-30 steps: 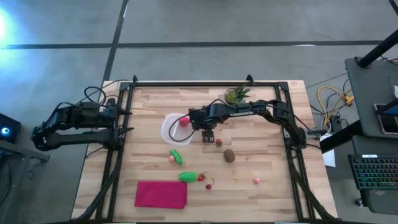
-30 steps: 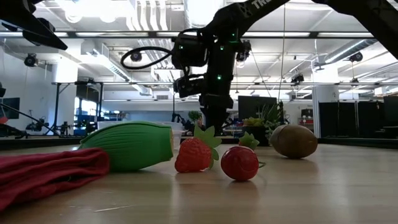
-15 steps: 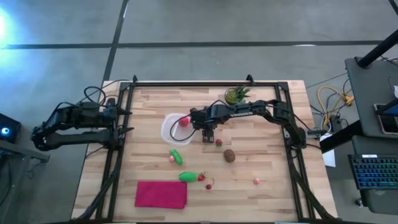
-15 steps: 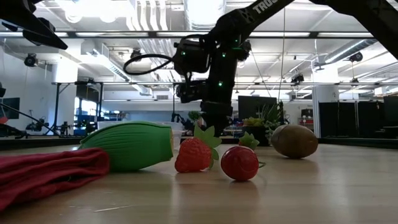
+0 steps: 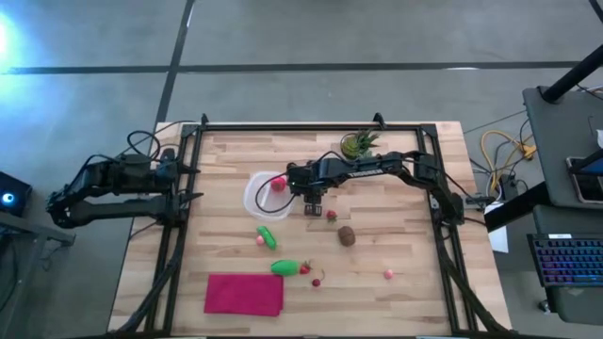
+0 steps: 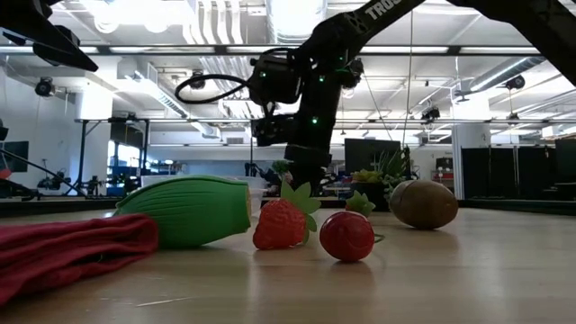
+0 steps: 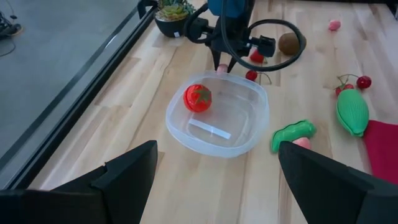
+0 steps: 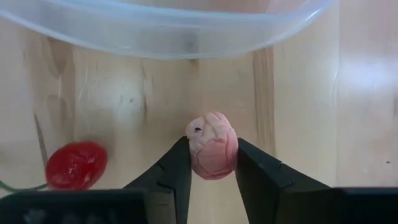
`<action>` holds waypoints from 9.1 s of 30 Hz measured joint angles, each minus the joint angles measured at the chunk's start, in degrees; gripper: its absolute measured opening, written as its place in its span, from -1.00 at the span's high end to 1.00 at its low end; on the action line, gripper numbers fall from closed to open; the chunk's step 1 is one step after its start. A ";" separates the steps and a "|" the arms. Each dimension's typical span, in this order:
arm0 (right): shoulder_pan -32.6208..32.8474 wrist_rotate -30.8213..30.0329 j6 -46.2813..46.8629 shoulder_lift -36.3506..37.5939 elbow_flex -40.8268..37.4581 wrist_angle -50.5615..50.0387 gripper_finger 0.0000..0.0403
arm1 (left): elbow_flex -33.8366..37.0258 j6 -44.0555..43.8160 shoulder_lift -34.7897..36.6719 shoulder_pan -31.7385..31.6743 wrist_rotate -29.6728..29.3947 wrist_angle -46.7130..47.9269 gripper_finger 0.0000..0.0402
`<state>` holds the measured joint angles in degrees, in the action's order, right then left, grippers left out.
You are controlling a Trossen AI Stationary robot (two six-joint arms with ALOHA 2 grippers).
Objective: Pick and placing Produce into tupperware
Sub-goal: Put the top pink peach into the transparent bin, then put the brown kiwi into the transparent bin, then put the right pink peach into the transparent bin
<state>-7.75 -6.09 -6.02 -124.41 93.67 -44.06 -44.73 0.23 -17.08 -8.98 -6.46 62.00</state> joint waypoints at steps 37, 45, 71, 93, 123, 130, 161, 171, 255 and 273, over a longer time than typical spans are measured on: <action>2.97 6.06 -0.91 -12.38 40.52 -23.76 -0.30 | 0.10 -1.36 0.02 -0.01 -0.01 -0.02 -0.59; 2.92 6.47 5.24 -9.78 31.09 -32.78 -0.19 | 0.11 -1.36 0.02 0.00 0.04 0.00 -0.59; 10.78 9.10 66.76 22.26 -17.64 -20.96 -0.74 | 0.13 -1.25 0.02 0.00 -0.03 0.00 -0.59; 14.90 13.37 78.25 21.89 -25.46 -5.21 -0.77 | 0.13 -1.25 0.02 -0.01 -0.04 0.00 -0.59; 15.34 12.83 77.40 21.89 -31.47 1.39 -0.31 | 0.13 -1.27 0.02 -0.01 -0.15 -0.09 -0.59; 15.34 13.12 76.44 21.89 -30.48 1.41 -0.19 | 0.13 -1.27 0.02 -0.02 -0.24 -0.13 -0.59; 1.83 16.51 39.04 -15.19 38.13 -14.68 -0.20 | 0.13 -1.36 0.00 0.00 -1.55 -1.04 -0.59; 2.14 14.09 39.14 -18.65 40.72 -16.63 -0.54 | 0.13 -1.31 0.00 -0.01 -1.55 -1.02 -0.59; 44.08 18.24 137.09 28.79 -44.15 5.22 0.00 | 0.13 1.62 0.00 0.00 -1.51 -1.07 -0.59; 45.05 18.10 137.10 28.60 -43.36 6.04 0.05 | 0.13 1.60 0.00 0.00 -1.51 -1.07 -0.59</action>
<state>37.31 12.01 131.08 -95.81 50.30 -38.02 -44.60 1.83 -17.08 -8.97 -7.97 60.93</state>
